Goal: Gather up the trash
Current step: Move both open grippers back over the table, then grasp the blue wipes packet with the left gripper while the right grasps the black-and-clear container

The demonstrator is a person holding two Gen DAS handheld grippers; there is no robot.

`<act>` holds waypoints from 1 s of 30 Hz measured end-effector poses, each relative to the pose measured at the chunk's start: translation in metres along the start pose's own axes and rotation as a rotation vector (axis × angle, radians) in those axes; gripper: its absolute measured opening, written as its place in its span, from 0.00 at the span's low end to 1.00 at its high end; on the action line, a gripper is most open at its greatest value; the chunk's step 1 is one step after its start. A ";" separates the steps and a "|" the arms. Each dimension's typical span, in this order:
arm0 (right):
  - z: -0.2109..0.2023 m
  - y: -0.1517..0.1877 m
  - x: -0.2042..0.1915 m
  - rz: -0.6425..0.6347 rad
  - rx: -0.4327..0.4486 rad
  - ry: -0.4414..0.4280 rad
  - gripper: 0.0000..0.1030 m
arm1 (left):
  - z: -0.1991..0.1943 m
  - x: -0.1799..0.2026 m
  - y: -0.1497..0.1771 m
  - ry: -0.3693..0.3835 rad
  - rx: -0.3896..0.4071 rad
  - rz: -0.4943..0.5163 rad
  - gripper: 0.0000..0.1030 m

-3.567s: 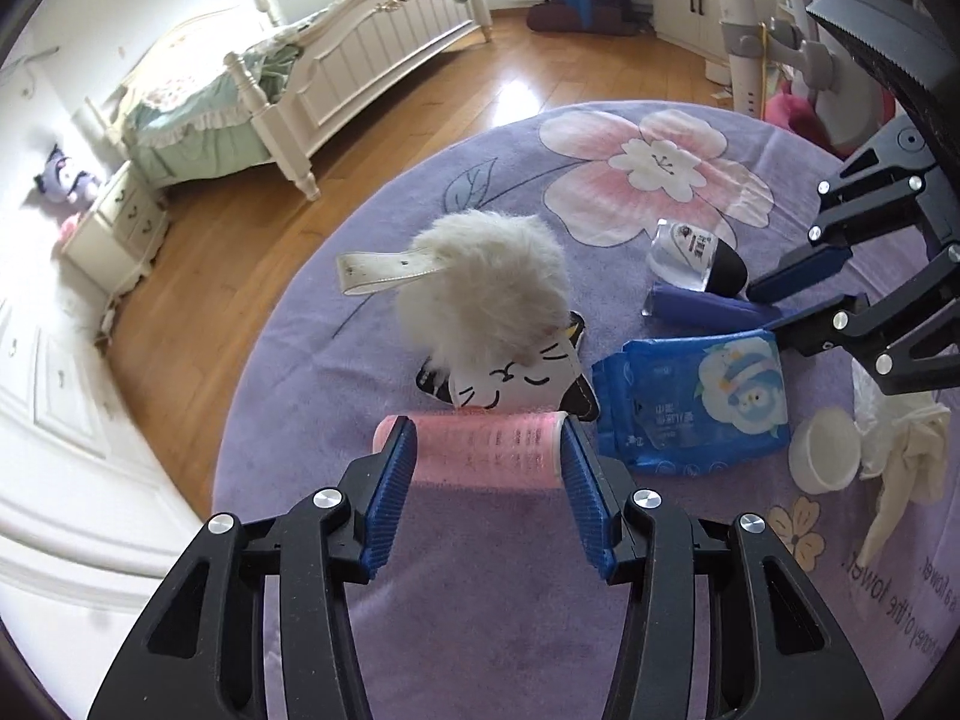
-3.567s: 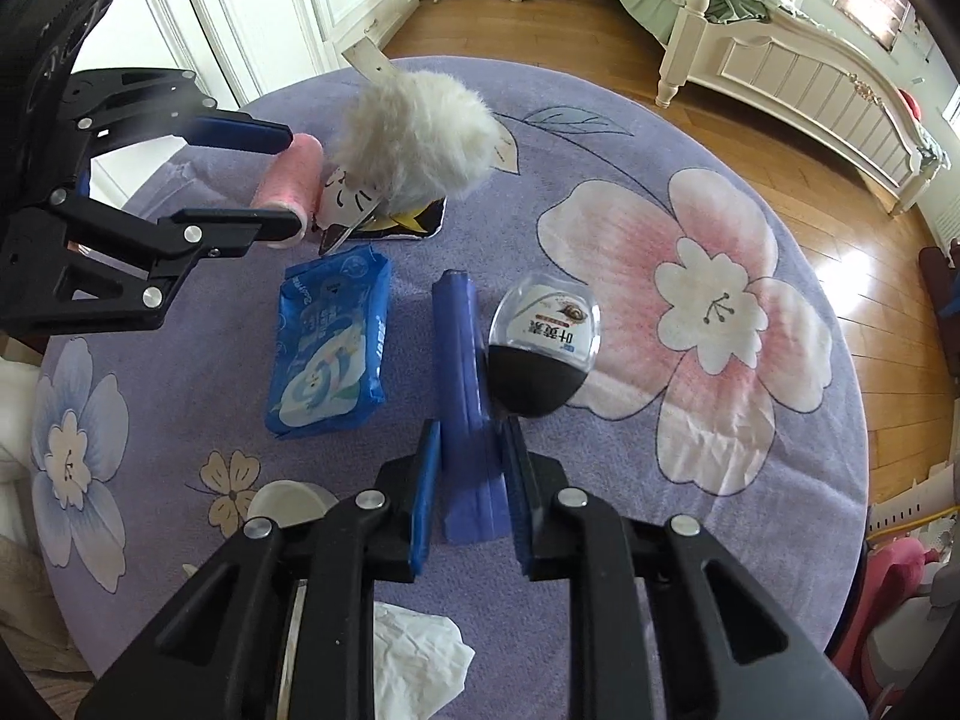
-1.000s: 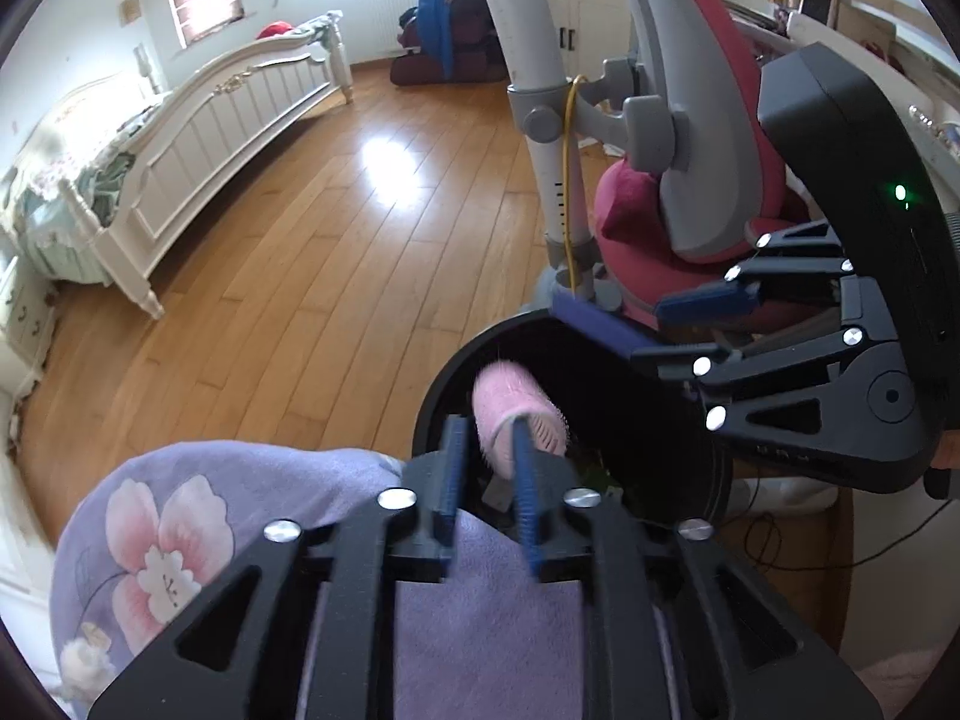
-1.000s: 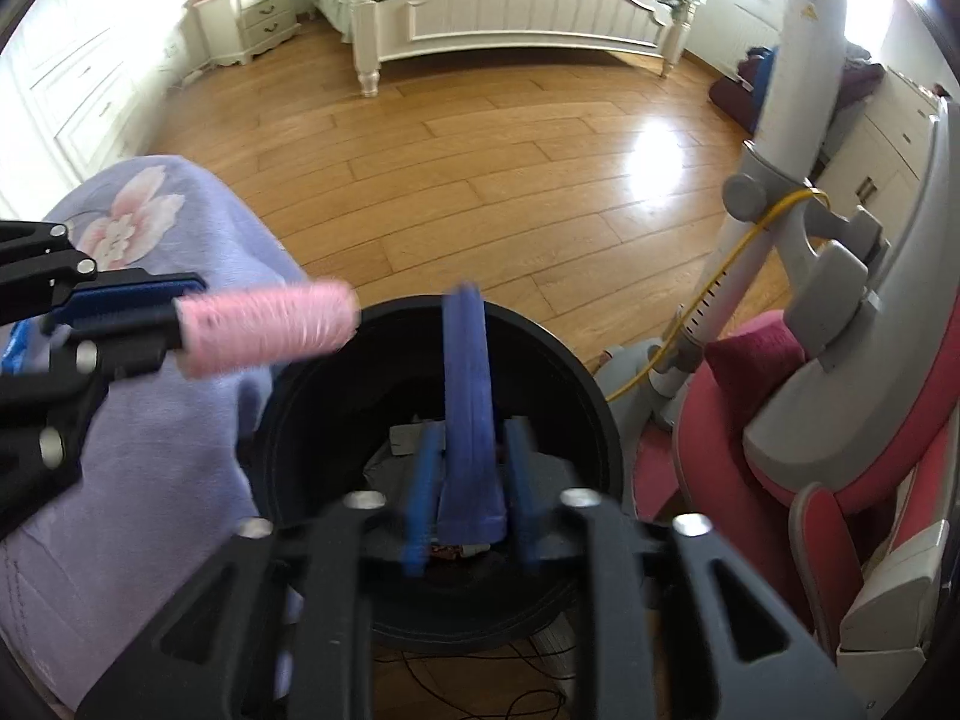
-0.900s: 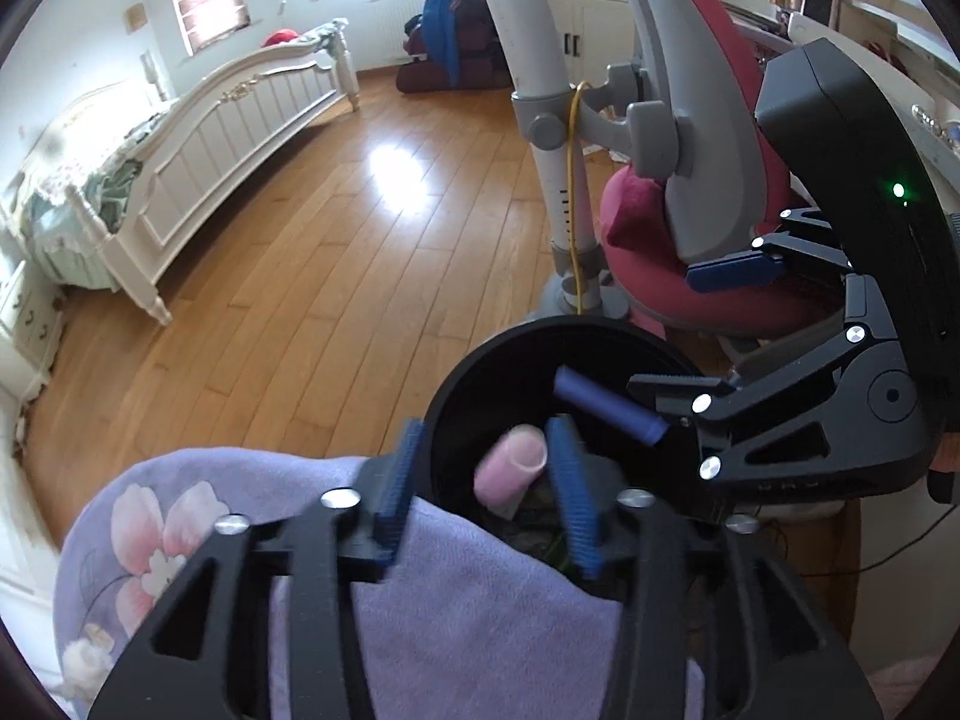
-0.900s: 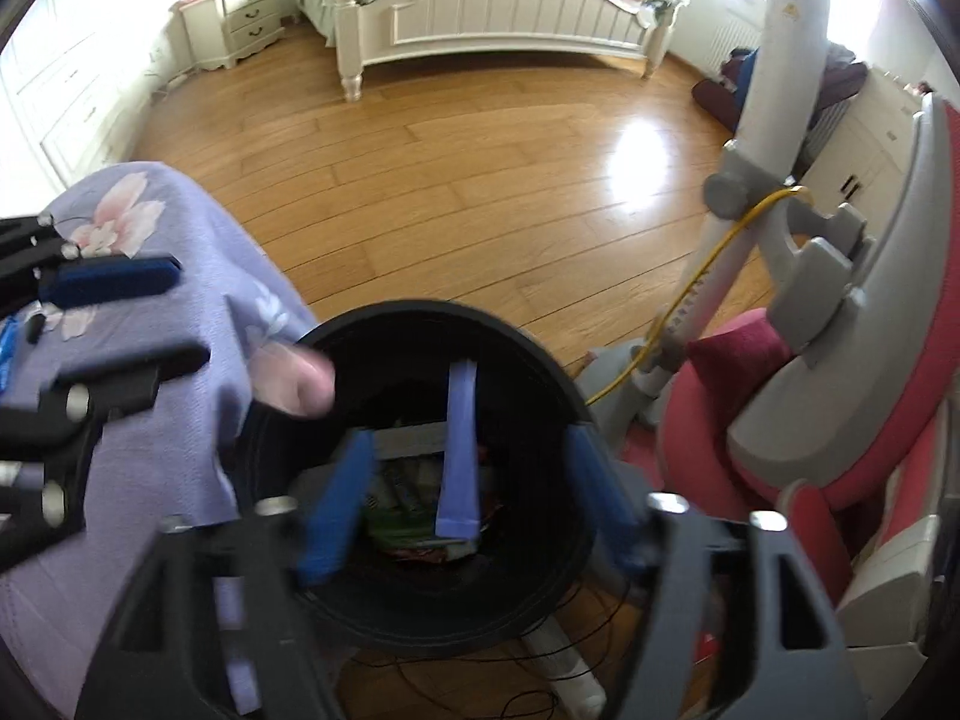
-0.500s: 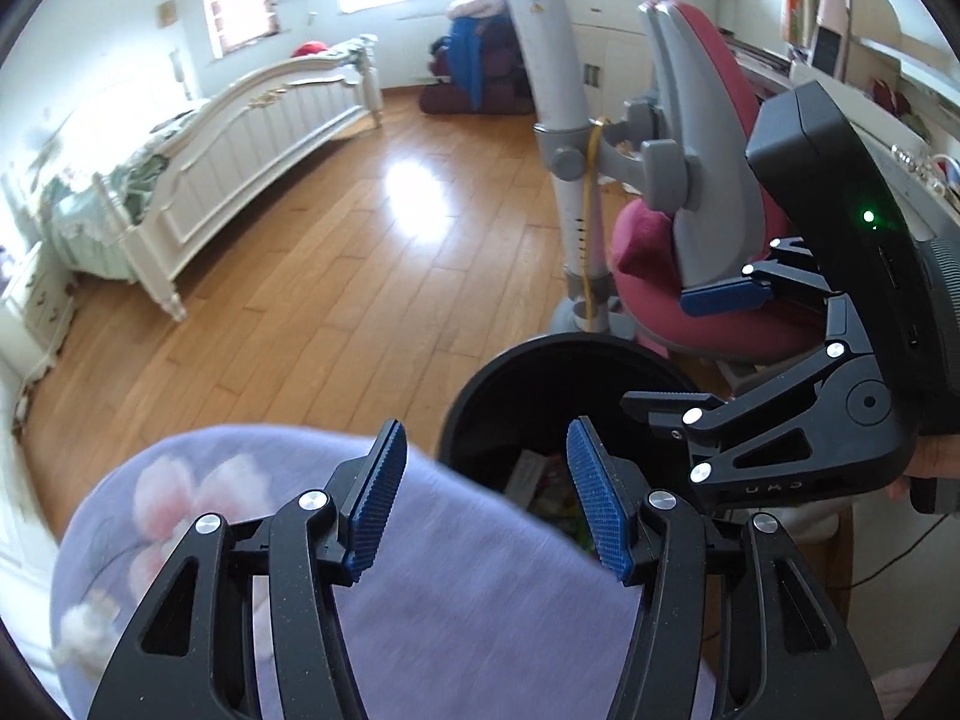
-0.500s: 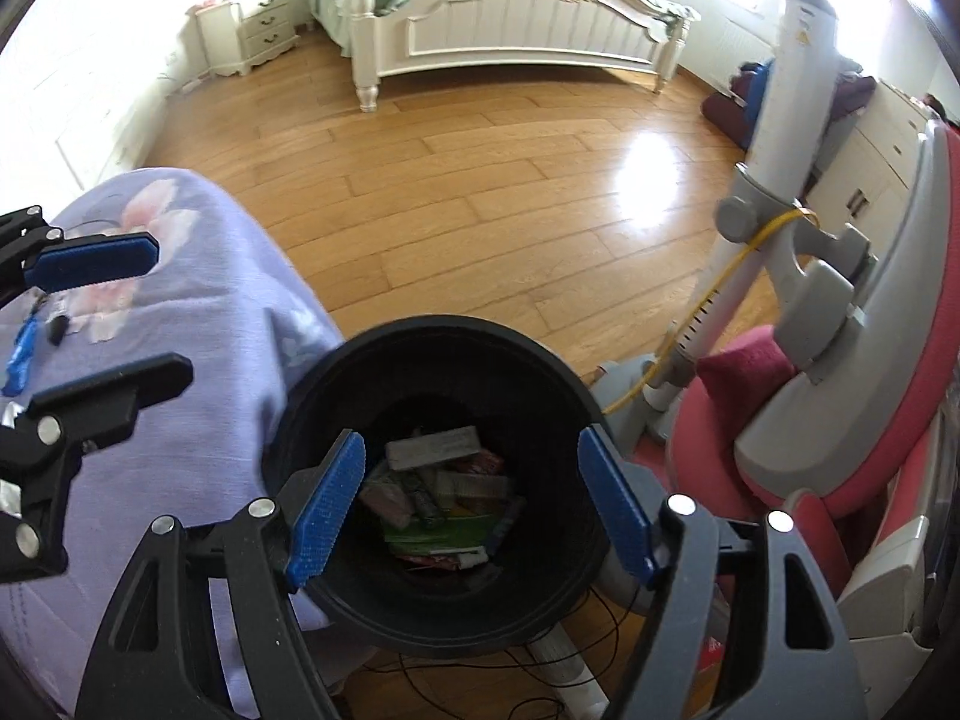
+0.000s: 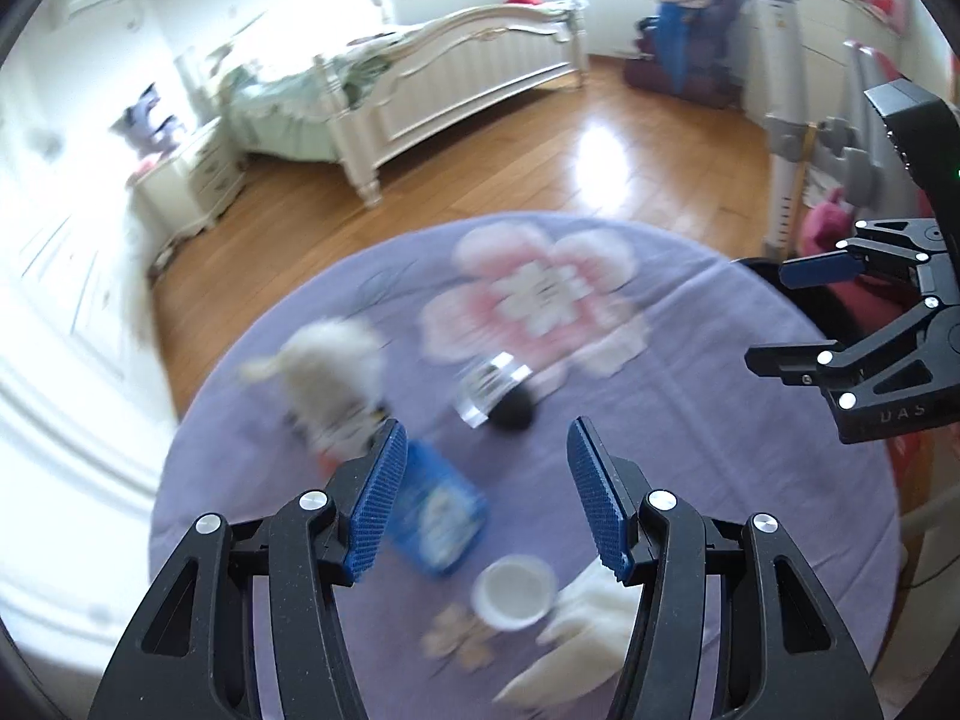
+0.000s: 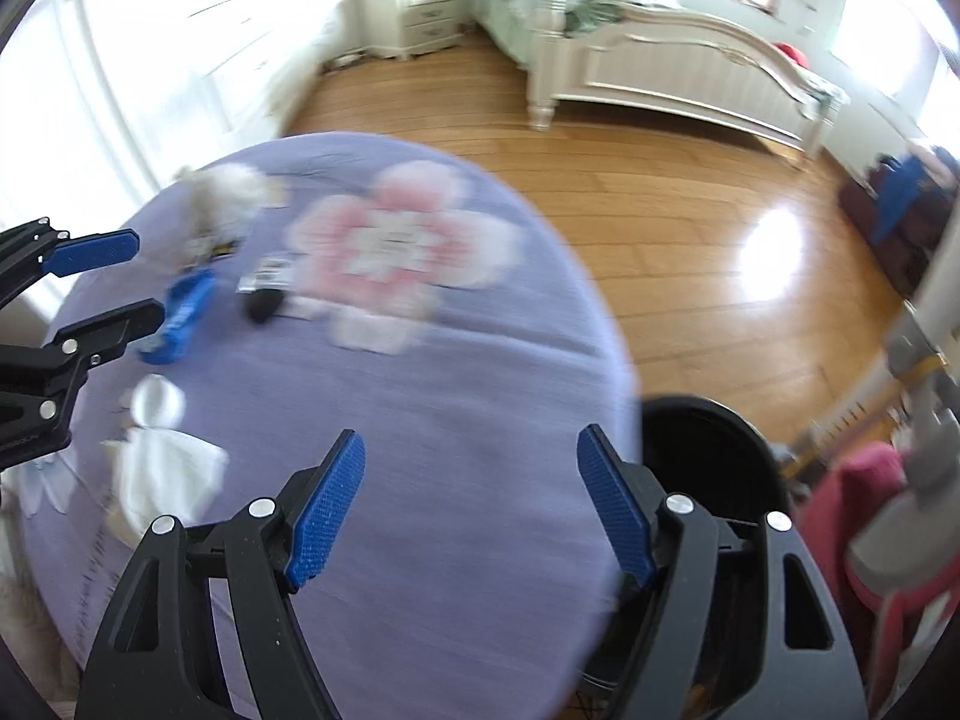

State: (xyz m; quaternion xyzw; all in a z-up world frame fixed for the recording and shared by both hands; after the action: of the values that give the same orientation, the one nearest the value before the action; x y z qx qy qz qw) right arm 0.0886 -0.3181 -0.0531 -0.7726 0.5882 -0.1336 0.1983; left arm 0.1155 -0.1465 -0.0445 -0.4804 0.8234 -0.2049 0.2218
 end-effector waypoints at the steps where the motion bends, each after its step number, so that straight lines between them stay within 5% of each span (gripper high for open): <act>1: 0.003 -0.004 -0.010 -0.015 0.002 -0.010 0.70 | 0.000 -0.011 0.008 -0.013 -0.008 -0.021 0.55; 7: 0.035 -0.042 -0.071 -0.084 -0.018 -0.091 0.57 | 0.008 -0.047 0.035 -0.042 -0.061 -0.107 0.55; 15: 0.074 -0.071 -0.090 -0.060 -0.090 -0.159 0.54 | 0.043 -0.051 0.026 0.044 -0.097 -0.170 0.55; 18: 0.085 -0.072 -0.091 -0.065 -0.107 -0.177 0.36 | 0.054 -0.046 0.025 0.050 -0.110 -0.176 0.55; 22: 0.086 -0.075 -0.091 -0.079 -0.097 -0.195 0.35 | 0.064 -0.037 0.026 0.109 -0.107 -0.169 0.18; 30: 0.081 -0.067 -0.086 -0.089 -0.093 -0.213 0.34 | 0.052 -0.040 0.028 0.148 -0.076 -0.167 0.06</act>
State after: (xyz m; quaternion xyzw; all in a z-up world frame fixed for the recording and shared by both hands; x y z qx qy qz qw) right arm 0.1579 -0.2078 -0.0916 -0.8162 0.5344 -0.0322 0.2172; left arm 0.1427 -0.1049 -0.0954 -0.5390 0.8017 -0.2264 0.1243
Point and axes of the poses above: each gripper's, at about its wrist camera, not at the fingertips, and z roughly the way its jaws point, x to its right, y to its underside, the point moved 2 cm from there along z, roughly the way its jaws point, and after that the axes turned 2 degrees about -x, right-handed, at the moved point
